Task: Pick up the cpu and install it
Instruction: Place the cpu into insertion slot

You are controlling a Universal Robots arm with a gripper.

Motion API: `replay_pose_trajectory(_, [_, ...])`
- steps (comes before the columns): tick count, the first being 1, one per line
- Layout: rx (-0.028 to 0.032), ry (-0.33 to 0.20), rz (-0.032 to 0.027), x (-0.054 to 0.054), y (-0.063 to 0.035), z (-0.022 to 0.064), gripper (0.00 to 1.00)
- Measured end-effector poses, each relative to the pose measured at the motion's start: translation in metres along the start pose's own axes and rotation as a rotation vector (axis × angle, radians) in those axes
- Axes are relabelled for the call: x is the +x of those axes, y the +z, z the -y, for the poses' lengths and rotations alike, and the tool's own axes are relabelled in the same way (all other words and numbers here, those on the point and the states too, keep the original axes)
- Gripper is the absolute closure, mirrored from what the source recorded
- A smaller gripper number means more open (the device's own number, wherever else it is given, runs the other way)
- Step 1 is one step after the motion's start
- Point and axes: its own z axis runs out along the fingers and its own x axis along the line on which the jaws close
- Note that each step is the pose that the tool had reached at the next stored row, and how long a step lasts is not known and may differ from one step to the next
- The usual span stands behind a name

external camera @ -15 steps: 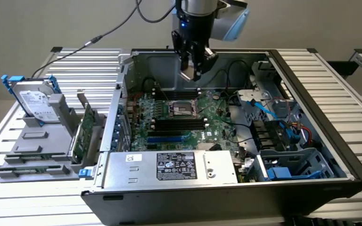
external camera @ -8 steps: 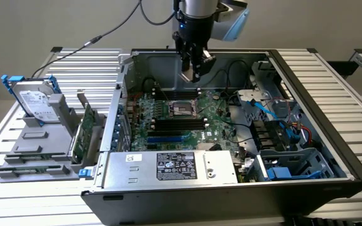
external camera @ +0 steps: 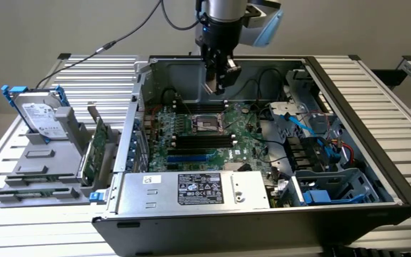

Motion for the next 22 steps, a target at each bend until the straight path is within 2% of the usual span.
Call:
replay_pose_trajectory(3, [0.0034, 0.047, -0.0021, 0.0, 0.0007, 0.0, 0.45])
replay_pose_trajectory(7, [0.0036, 0.11, -0.0034, 0.0, 0.0015, 0.0, 0.45])
replay_pose_trajectory(14, [-0.0008, 0.223, -0.0041, 0.0, 0.0039, 0.0, 0.45])
replay_pose_trajectory(19, [-0.0053, 0.284, -0.002, -0.001, 0.0082, 0.0007, 0.45])
replay_pose_trajectory(22, [-0.006, 0.298, 0.0011, 0.0, 0.0124, 0.0038, 0.45])
